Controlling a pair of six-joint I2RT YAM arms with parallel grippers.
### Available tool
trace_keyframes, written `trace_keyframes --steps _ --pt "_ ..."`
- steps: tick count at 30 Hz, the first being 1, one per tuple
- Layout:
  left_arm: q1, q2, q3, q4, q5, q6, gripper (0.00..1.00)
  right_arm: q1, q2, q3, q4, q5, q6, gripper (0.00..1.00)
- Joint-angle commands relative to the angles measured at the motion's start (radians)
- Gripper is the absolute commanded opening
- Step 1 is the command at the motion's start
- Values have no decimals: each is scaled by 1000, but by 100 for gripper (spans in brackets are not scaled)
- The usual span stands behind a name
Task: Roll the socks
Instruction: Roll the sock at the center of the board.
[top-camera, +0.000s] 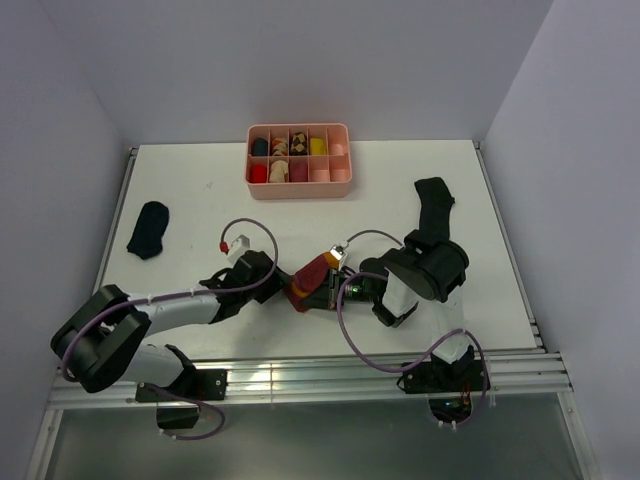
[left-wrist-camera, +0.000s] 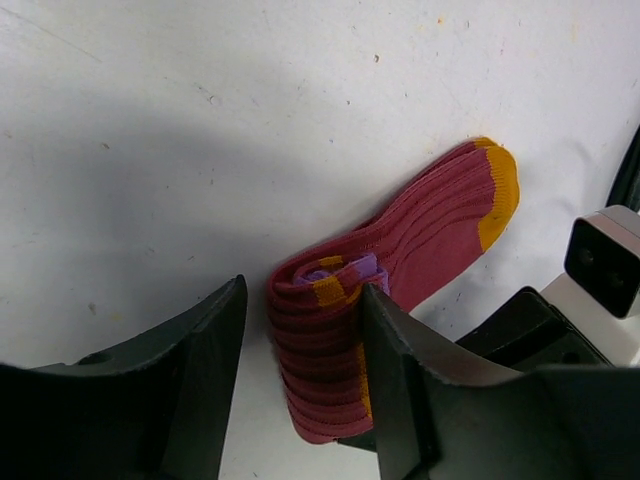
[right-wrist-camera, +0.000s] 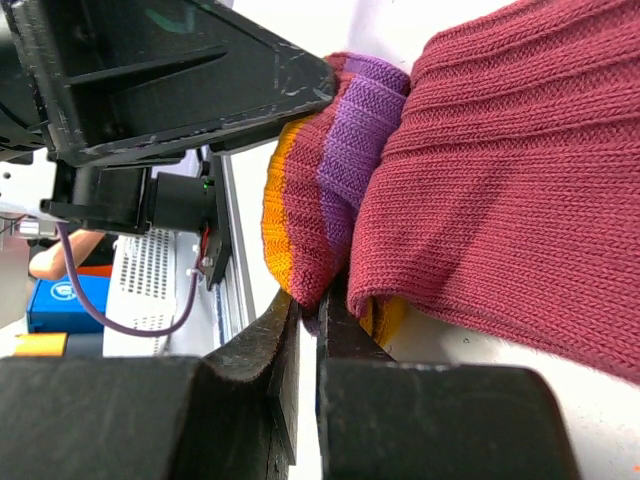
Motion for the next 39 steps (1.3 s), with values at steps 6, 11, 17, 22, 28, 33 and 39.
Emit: trace_keyframes --steps 6,11,17,22,28,33,39 --pt "3 86 48 -45 -19 -11 43 -12 -43 -8 -152 33 -73 2" --pt "3 178 113 -174 -40 5 34 -9 -175 -2 -400 106 -163 33" --pt "0 241 180 -259 -37 63 34 29 -493 70 -866 356 -387 58" --pt "-22 272 255 -332 -65 129 33 145 -658 154 -1115 658 -547 67" --pt "-69 281 350 -412 -116 180 34 326 -729 229 -1223 968 -706 69" --pt "-82 287 380 -427 -109 196 34 445 -675 271 -1197 1125 -840 70" --pt "-85 301 395 -435 -93 209 33 547 -563 305 -1139 1197 -917 70"
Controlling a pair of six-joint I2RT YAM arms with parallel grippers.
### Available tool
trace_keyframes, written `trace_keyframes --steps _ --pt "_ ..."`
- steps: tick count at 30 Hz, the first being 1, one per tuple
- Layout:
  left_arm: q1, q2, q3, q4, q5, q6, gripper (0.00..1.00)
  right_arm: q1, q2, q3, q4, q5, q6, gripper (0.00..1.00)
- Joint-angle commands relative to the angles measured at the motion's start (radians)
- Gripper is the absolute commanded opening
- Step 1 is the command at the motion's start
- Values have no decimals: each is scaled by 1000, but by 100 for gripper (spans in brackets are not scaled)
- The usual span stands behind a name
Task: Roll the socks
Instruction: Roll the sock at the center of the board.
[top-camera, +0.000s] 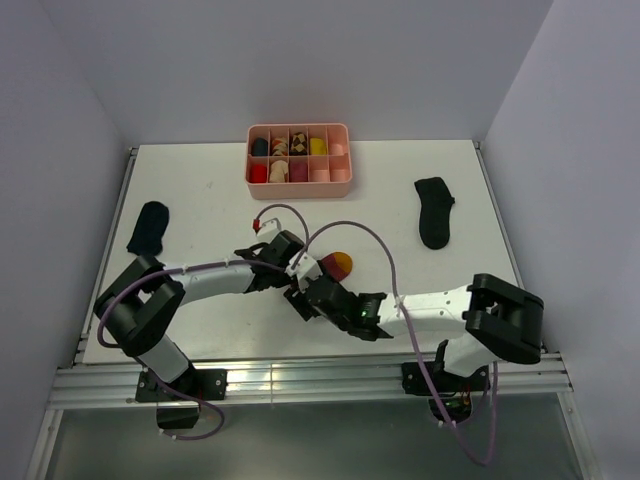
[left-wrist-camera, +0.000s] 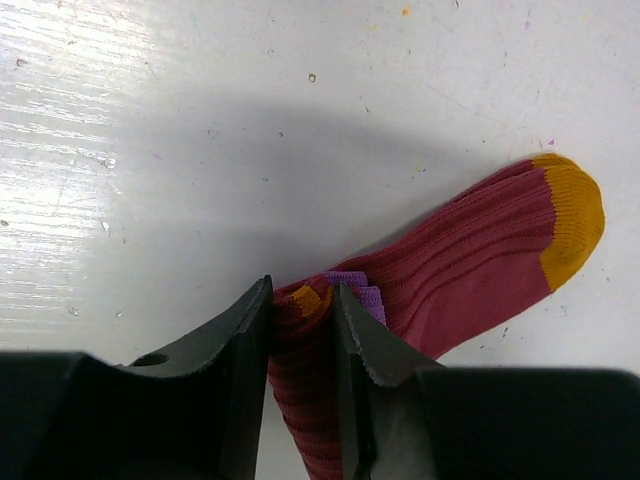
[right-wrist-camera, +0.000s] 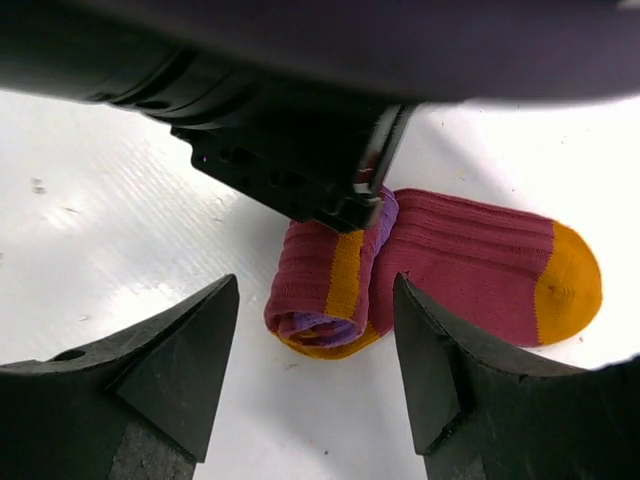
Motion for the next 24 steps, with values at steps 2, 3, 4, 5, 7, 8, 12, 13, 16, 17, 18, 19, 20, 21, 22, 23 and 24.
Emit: trace_keyframes --steps 2,3,4,5,7,8,12,13,16,17,18,19,20,21,22,23,24 --pt "-13 34 13 -97 6 46 33 55 103 61 35 113 -128 70" --pt "-13 34 13 -97 6 48 33 71 124 76 32 124 -133 70" --pt "-13 33 15 -98 8 49 33 79 143 82 35 152 -141 69" --pt "-13 34 20 -98 8 52 33 88 178 84 47 162 -151 69" --pt "-13 33 20 -98 15 55 33 108 209 94 60 172 -158 69" --pt "-13 34 23 -98 17 57 33 112 238 101 54 184 -161 69" --pt "-13 39 24 -104 22 63 33 140 290 120 43 221 -168 67" --pt "-13 39 26 -104 22 65 33 152 292 117 45 222 -164 67" --pt "-13 45 27 -103 26 68 33 157 240 93 44 218 -107 68" --pt "-13 45 26 -103 26 68 33 154 217 81 49 213 -61 68" --pt "-12 46 26 -100 28 68 33 151 189 50 51 203 -40 69" --pt "-13 46 21 -98 29 66 33 146 131 32 60 199 -18 69" --pt "-13 48 20 -95 29 65 33 135 100 12 69 198 15 70" --pt "-13 48 15 -92 28 65 33 132 69 -31 78 199 29 71" --pt "-12 51 14 -92 29 63 33 128 11 -51 95 199 42 72" --pt "-12 51 12 -92 29 63 33 122 -15 -71 103 201 61 76" --pt "-13 51 10 -89 31 63 33 118 -38 -109 112 210 74 79"
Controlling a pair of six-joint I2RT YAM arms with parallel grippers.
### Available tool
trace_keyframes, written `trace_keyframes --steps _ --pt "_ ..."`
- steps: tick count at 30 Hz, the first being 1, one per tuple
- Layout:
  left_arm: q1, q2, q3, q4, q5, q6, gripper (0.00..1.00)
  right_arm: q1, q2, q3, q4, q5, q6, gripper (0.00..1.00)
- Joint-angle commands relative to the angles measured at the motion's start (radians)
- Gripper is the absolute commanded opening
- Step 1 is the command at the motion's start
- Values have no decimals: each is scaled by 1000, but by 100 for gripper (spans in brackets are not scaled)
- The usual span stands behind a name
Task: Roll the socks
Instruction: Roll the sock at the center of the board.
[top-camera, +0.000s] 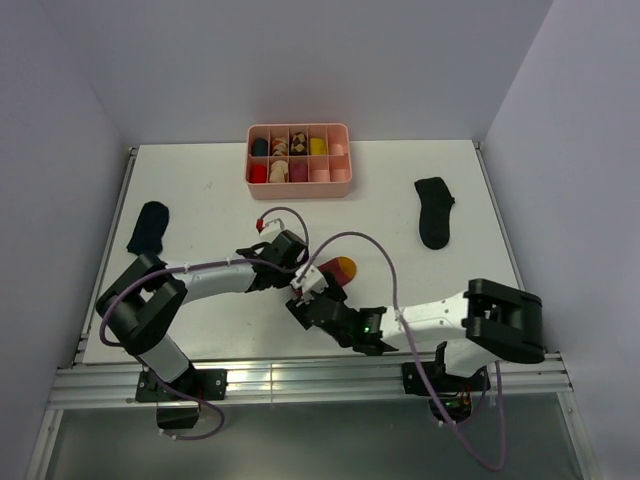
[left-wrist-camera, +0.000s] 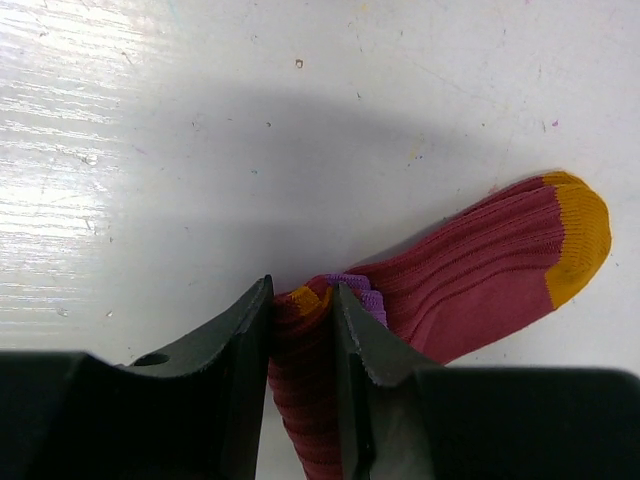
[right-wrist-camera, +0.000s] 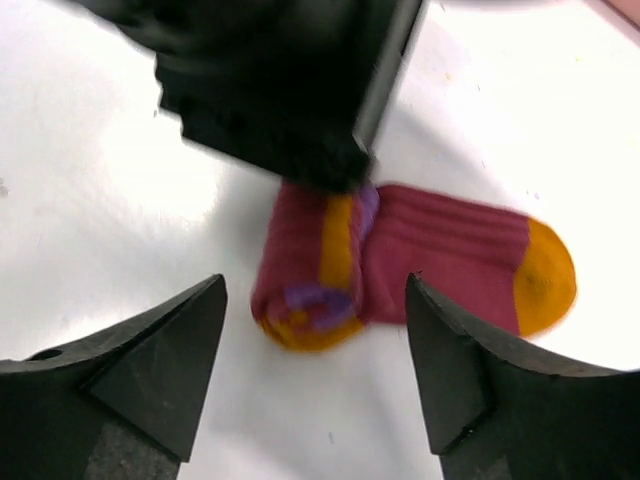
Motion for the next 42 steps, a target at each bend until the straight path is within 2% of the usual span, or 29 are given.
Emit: trace_keyframes --steps 1,3,7,12,26,34,42 --pt "-11 38 -2 -82 5 34 33 9 -134 -80 38 -9 56 85" --pt "-11 40 0 -85 5 31 33 7 -174 -117 48 -3 65 87" --pt "-11 46 20 -99 10 37 33 6 -208 -119 36 -18 42 80" --pt "-11 51 33 -114 14 44 33 7 -151 -79 53 -78 -28 77" --pt "-11 60 58 -143 41 63 33 70 56 53 82 3 -249 79" --pt "-11 66 64 -151 53 69 33 75 177 82 62 9 -231 75" --pt "-11 63 69 -159 53 77 33 75 275 111 30 94 -169 74"
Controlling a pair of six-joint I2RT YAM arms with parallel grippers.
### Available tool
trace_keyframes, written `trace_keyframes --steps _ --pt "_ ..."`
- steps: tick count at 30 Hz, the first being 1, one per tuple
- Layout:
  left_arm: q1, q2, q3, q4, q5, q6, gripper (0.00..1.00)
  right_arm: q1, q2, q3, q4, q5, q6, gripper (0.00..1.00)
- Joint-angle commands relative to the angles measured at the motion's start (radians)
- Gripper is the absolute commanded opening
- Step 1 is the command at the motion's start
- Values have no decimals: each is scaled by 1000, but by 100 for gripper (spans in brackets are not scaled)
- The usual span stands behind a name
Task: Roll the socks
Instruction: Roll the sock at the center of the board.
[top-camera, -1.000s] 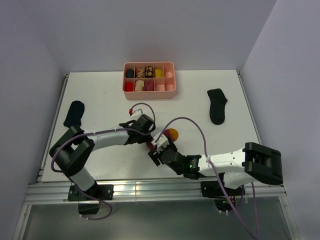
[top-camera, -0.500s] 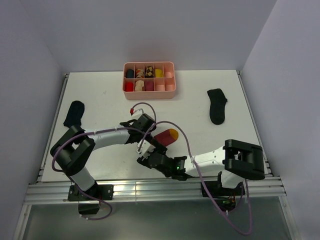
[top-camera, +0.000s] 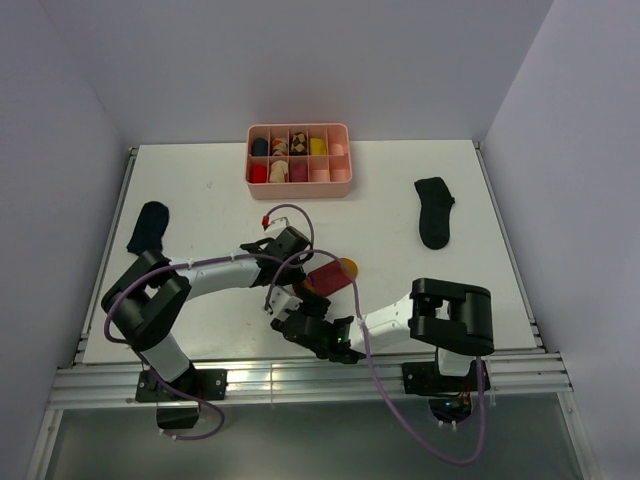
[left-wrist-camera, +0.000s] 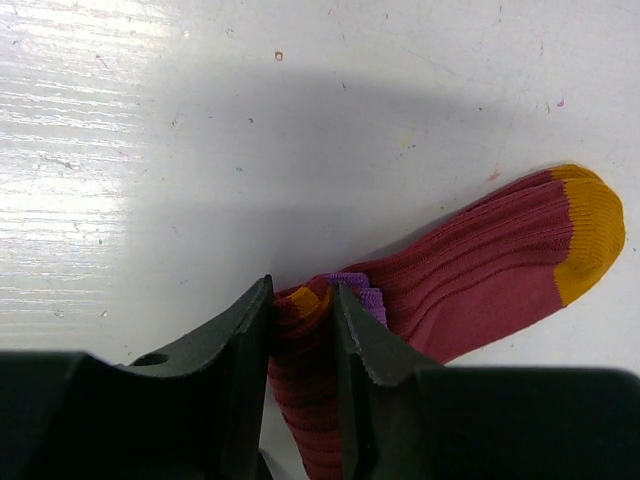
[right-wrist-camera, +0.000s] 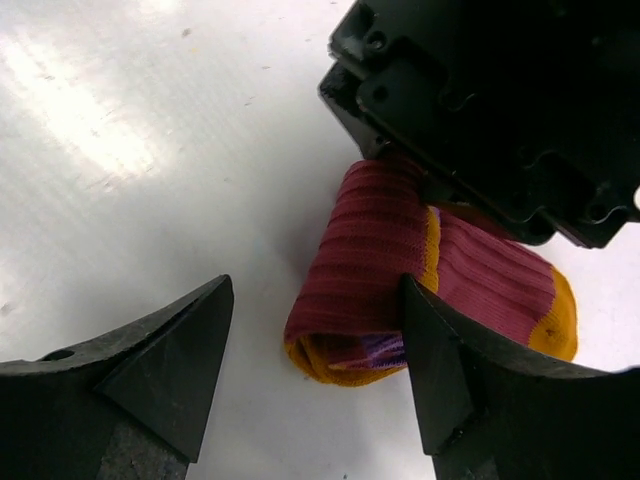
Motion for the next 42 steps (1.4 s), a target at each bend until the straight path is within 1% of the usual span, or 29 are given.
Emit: trace_keyframes --steps 1,6,7,11,17,22,25,28,29,31,32,35,36,37,38,39,42 --pt "-10 32 4 -88 27 33 33 -2 63 39 -34 38 56 73" --pt "-10 28 -2 -91 26 39 33 -9 103 60 -72 97 92 71" --pt "-10 28 -4 -94 27 47 33 -10 105 64 -95 123 127 70" --pt "-10 26 4 -113 12 65 33 -16 109 83 -153 197 176 68" --pt "-8 31 18 -139 -5 85 33 -22 44 60 -173 168 185 68" --pt "-10 43 25 -144 -3 99 33 -30 48 60 -218 159 219 67" --pt "-8 45 28 -139 4 110 33 -45 62 68 -245 140 254 63" --pt "-10 42 32 -134 13 126 33 -62 88 80 -273 117 279 52" --pt "-10 40 30 -133 15 131 33 -74 96 83 -276 114 282 40" --pt "-10 28 27 -127 21 137 34 -82 94 74 -265 85 280 24" --pt "-10 23 25 -122 24 139 35 -85 79 71 -258 73 279 12" --pt "-10 8 22 -111 38 142 38 -85 27 28 -201 -8 254 0" --pt "-10 5 21 -105 41 137 40 -87 11 18 -175 -33 251 0" --pt "-10 -4 19 -101 41 134 41 -91 -7 -2 -163 -100 247 0" --pt "-10 -10 16 -98 44 128 47 -96 -44 -13 -152 -137 250 0" --pt "-10 -17 13 -91 43 122 50 -111 -62 -21 -143 -180 257 0" --pt "-8 -53 5 -88 17 97 57 -165 -130 -51 -127 -394 294 0"
